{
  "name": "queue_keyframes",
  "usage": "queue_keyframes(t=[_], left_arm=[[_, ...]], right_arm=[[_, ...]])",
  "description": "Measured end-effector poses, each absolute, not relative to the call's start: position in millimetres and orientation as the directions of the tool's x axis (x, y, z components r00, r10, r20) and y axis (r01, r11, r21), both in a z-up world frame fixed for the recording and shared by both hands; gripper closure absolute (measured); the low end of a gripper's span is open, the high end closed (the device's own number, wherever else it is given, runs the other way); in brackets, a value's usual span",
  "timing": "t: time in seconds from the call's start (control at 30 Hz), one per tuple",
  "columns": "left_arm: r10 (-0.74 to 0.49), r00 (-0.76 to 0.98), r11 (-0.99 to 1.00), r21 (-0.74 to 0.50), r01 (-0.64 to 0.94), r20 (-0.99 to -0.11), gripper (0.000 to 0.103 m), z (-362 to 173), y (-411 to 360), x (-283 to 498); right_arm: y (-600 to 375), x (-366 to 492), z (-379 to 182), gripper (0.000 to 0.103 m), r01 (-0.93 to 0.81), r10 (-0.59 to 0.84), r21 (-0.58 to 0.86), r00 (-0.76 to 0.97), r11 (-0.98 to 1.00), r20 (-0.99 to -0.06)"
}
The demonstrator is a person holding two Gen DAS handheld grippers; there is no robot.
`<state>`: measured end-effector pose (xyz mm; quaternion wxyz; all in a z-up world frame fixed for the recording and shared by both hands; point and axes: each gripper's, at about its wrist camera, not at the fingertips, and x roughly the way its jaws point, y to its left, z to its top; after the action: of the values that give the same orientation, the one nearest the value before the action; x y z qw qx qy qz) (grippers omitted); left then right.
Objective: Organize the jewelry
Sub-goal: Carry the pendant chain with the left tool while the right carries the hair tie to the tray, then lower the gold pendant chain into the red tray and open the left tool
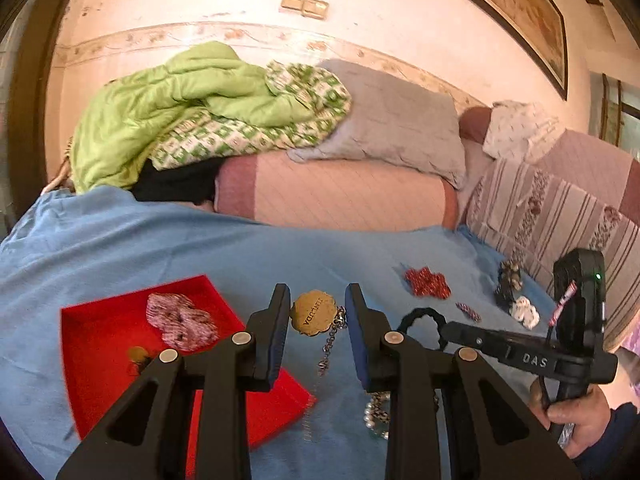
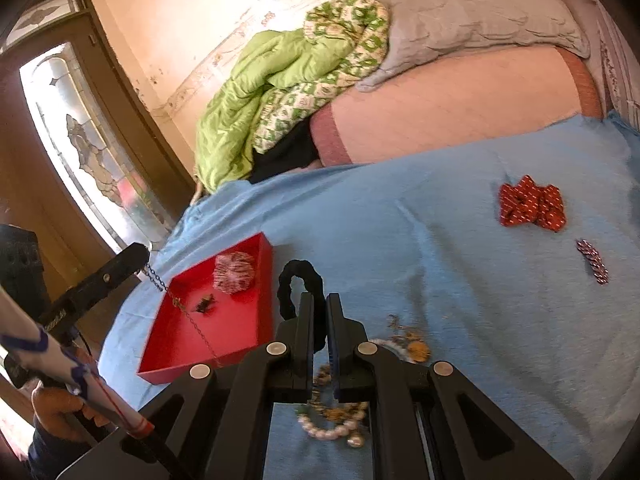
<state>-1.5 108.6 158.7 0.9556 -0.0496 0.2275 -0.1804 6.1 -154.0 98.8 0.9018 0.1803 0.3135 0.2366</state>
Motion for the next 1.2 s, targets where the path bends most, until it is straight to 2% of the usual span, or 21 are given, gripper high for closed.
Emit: queue_keyframes(t=[0.3,0.63,0.9,1.2], left_arm=[[-0.275,0.877,0.959,-0.178,0.221,-0.394,0.076,180,160,0],[-0.145,0.859,0.980,-0.191,0.057,-0.491,0.076,143,227,33],[-0.096,0.828,0.980,-0.197,-0.017,-0.553,0.076,111,253,60],[-0.063,0.797,0.978,-0.195,-0.070,-0.601,0.076,92,270,76]], right_arm=[[-109,-3,120,0.096,-0.410,0.617,0.479,0.650,0.776,-0.444],[-45,8,113,0.096,-0.472,0.673,0.481,0.567,0.739,-0.476],[-6,26,108,0.096,-0.484,0.686,0.486,0.527,0.728,-0.502],[38,57,90,0.096,-0.466,0.654,0.462,0.473,0.755,-0.590]])
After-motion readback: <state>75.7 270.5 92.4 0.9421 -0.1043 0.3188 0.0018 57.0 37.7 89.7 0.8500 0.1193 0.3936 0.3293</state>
